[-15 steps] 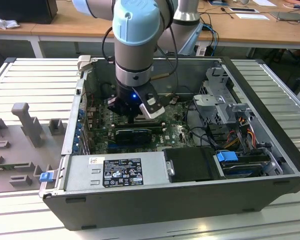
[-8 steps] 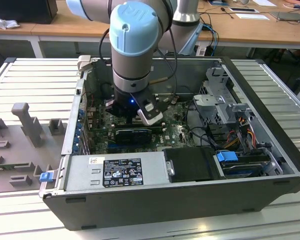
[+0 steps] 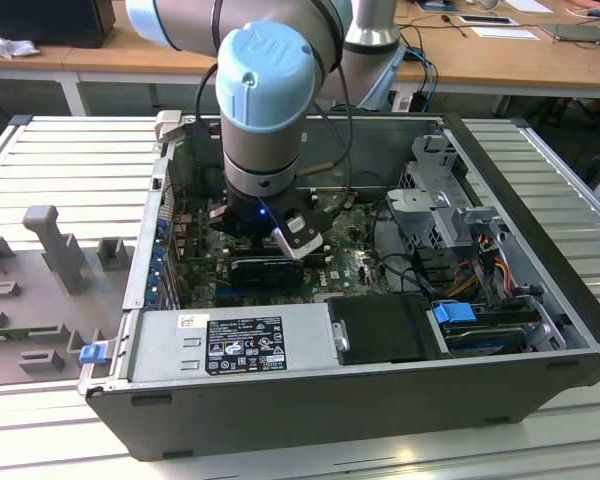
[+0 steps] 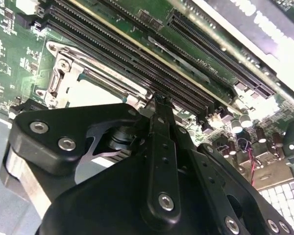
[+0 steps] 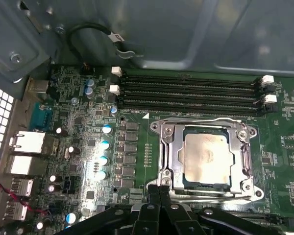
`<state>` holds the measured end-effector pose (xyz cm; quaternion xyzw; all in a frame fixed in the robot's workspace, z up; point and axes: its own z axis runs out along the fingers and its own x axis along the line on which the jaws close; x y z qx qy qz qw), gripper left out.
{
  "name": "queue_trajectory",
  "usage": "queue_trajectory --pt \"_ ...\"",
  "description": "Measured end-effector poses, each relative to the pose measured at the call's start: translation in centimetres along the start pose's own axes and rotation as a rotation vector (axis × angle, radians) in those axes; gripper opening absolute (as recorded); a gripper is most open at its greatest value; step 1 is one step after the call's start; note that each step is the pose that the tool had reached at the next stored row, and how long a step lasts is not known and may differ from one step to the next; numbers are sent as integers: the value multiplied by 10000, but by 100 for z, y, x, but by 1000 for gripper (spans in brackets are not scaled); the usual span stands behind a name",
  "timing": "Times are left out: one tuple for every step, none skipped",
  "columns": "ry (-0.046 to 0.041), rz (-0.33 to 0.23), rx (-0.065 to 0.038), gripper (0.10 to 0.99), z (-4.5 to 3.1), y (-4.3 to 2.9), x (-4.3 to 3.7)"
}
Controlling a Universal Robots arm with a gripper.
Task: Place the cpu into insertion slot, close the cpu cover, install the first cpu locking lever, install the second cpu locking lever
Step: 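Install the second cpu locking lever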
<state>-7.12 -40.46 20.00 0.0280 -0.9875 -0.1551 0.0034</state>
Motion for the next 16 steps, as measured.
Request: queue_trajectory --pt "-3 -10 -75 106 10 -2 3" --pt "-4 -23 -175 106 18 -5 8" --pt "-5 -32 -246 106 24 -7 12" --pt "-6 -39 -298 106 29 -8 16" --pt "-8 -50 -388 106 38 -10 24" --pt "-11 -59 -478 106 48 -13 31" --pt "-14 -68 -540 106 60 -16 34" --pt "-16 -72 -568 106 69 -18 35" --pt "-19 -81 -643 106 83 -24 38" --pt "-17 -79 -648 106 -5 5 39" --pt "-16 -80 -648 106 -59 22 39" --pt "-14 -80 -630 106 -101 36 38" --pt "-14 -80 -629 106 -130 45 38" --pt "-13 -80 -626 106 -147 50 38" --pt "-15 -80 -629 106 -151 52 38" --pt "-16 -80 -630 106 -151 52 38"
